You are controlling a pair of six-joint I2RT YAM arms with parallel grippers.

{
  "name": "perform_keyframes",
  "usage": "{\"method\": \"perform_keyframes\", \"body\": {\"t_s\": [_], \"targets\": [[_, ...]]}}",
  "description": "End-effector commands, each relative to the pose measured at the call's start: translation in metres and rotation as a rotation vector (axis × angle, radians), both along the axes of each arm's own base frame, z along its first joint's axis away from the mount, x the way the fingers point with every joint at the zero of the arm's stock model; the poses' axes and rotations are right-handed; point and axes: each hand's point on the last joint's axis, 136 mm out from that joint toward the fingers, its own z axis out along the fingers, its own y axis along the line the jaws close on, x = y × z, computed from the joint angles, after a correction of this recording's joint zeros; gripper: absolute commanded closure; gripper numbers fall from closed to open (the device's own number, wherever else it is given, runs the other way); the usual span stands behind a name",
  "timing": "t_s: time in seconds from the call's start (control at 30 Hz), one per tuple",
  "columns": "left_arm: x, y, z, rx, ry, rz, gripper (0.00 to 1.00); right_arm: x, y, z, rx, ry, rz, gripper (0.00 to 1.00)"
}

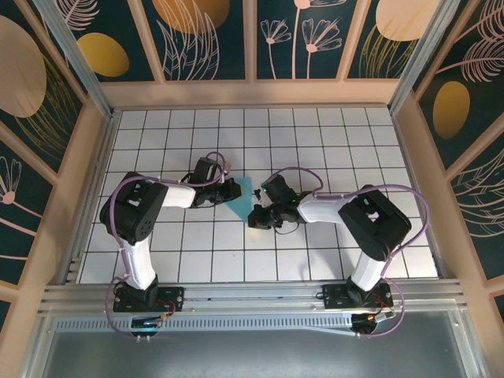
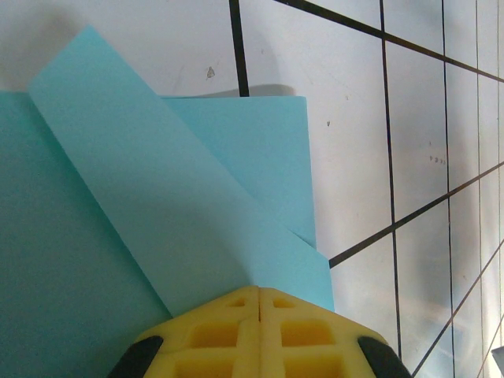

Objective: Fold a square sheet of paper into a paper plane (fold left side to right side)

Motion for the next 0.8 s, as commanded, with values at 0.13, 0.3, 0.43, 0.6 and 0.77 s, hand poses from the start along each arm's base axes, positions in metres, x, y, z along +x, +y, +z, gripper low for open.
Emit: {"method": "perform_keyframes", "body": {"t_s": [0.13,0.3,0.43,0.6,0.77], "targets": [[-0.018,0.025,-0.039,0.123,0.099,0.047,1.00,-0.004,-0.010,-0.018,-0.035,0.042,-0.035,1.00],[-0.017,0.025,-0.039,0.123,0.098,0.047,1.00,-0.013,-0.017,-0.025,-0.059,0.068,-0.027,1.00],[-0.017,0.025,-0.039,0.123,0.098,0.046,1.00,-0.024,-0.016,-0.020,-0.050,0.078,0.010,1.00],[-0.017,0.024,-0.038,0.121,0.097,0.045,1.00,-0.023,-0.012,0.008,-0.006,0.029,0.030,1.00],[-0.017,0.024,-0.035,0.118,0.092,0.043,1.00,-0.003,-0.004,0.035,0.039,-0.053,0.016,1.00]]}}
